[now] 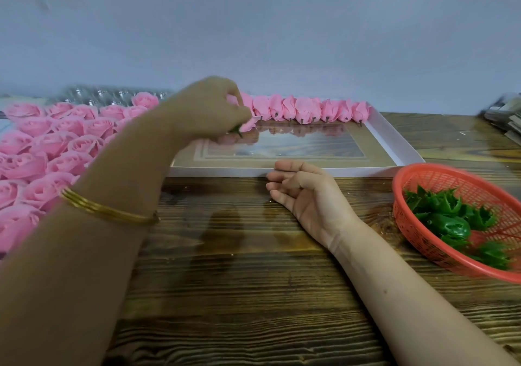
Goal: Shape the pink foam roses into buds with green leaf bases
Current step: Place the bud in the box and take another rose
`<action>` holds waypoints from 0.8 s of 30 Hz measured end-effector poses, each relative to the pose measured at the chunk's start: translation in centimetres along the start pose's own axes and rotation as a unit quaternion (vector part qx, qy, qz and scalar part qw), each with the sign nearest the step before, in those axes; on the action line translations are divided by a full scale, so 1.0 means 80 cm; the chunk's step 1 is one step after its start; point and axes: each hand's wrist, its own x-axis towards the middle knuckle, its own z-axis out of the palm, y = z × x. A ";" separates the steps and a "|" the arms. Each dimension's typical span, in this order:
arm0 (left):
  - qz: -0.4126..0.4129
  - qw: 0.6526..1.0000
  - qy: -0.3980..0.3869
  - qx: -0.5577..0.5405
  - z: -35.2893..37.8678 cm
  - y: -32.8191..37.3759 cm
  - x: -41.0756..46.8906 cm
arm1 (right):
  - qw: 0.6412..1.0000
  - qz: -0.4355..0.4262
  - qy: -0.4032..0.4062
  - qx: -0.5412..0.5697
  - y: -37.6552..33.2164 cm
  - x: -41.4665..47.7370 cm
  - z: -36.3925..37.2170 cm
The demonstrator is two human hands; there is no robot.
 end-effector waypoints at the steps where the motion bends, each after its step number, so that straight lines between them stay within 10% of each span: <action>1: -0.007 1.000 0.006 0.011 -0.013 -0.001 0.008 | 1.000 0.000 -0.001 -0.002 0.000 0.000 -0.001; 24: -0.182 0.967 0.070 0.166 -0.158 -0.169 0.124 | 0.999 -0.007 -0.010 -0.034 0.004 0.005 0.000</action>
